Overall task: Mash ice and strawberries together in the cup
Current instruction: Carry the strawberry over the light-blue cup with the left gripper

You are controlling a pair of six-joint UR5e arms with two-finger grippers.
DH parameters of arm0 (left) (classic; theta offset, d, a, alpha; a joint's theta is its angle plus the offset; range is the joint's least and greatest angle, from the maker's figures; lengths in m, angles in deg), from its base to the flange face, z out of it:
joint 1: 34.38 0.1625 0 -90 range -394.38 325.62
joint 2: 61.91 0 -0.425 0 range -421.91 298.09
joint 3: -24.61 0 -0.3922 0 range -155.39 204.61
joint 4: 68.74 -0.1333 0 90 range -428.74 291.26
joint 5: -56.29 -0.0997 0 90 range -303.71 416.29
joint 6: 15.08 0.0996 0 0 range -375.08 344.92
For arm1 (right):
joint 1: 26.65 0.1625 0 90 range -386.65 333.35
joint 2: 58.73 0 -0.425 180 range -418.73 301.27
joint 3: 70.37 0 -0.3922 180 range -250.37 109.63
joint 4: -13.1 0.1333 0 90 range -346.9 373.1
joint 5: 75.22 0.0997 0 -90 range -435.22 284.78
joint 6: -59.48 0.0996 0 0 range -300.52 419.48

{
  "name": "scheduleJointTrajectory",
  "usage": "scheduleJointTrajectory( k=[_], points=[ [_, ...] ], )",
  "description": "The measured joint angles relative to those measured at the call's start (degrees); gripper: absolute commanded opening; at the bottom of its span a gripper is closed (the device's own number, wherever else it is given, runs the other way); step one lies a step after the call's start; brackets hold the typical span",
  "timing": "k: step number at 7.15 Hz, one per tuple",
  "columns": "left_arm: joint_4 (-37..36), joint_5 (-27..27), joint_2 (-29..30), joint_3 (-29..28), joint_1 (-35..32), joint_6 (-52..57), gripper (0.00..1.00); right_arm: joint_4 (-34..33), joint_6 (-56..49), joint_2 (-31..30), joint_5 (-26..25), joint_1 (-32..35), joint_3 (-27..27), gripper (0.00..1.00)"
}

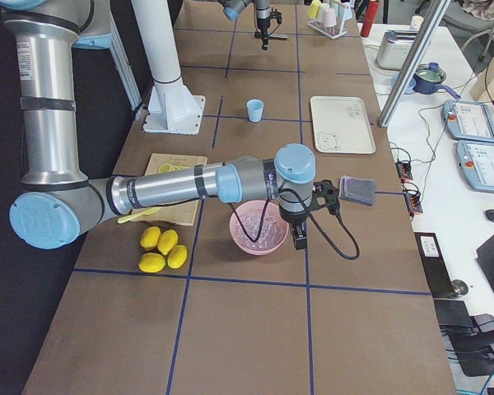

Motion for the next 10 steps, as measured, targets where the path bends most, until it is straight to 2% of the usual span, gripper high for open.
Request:
scheduleJointTrajectory(
  k=[2,4,7,10],
  points=[
    [-16.63,0.48,8.84,7.79,-0.46,-0.15,0.00,-0.02,-0.01,-0.25,-0.02,0.12,0.12,0.99],
    [-29.03,0.55,21.23,10.96,0.24,-5.85,0.00,-0.02,-0.06,-1.30,0.03,0.44,0.14,0.99],
    [-34.14,0.11,38.43,5.54,6.38,-21.22,0.00,0.10,-3.45,-3.47,-0.36,0.66,0.78,0.99],
    [-33.59,-2.43,47.32,-1.10,10.87,-27.42,0.00,1.32,-5.18,-6.95,-1.95,0.89,1.16,0.99]
  ],
)
